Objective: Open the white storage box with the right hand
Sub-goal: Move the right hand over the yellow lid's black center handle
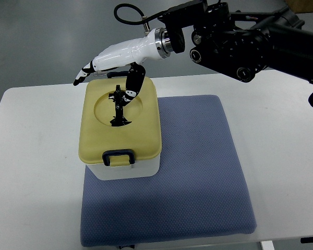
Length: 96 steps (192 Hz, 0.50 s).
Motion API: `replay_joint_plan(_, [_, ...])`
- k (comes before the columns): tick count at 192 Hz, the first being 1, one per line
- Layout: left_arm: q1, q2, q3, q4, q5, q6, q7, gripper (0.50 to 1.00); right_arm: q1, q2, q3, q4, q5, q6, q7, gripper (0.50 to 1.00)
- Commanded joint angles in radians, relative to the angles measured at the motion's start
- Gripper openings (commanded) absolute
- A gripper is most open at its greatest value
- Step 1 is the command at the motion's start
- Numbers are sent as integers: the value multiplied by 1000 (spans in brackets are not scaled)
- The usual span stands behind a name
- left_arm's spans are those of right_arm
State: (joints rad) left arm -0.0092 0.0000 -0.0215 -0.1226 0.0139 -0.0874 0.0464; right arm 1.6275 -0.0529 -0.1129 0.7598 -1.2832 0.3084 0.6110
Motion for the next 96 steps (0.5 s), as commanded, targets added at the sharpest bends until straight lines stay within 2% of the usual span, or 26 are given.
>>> replay_joint_plan(1, [0,0,0,0,0,0,0,1000,40,28,-42,0,-28,-17,0,917])
replay_joint_plan(96, [-8,0,2,1,0,0,1,1000,120,53,-149,3,-143,-23,0,917])
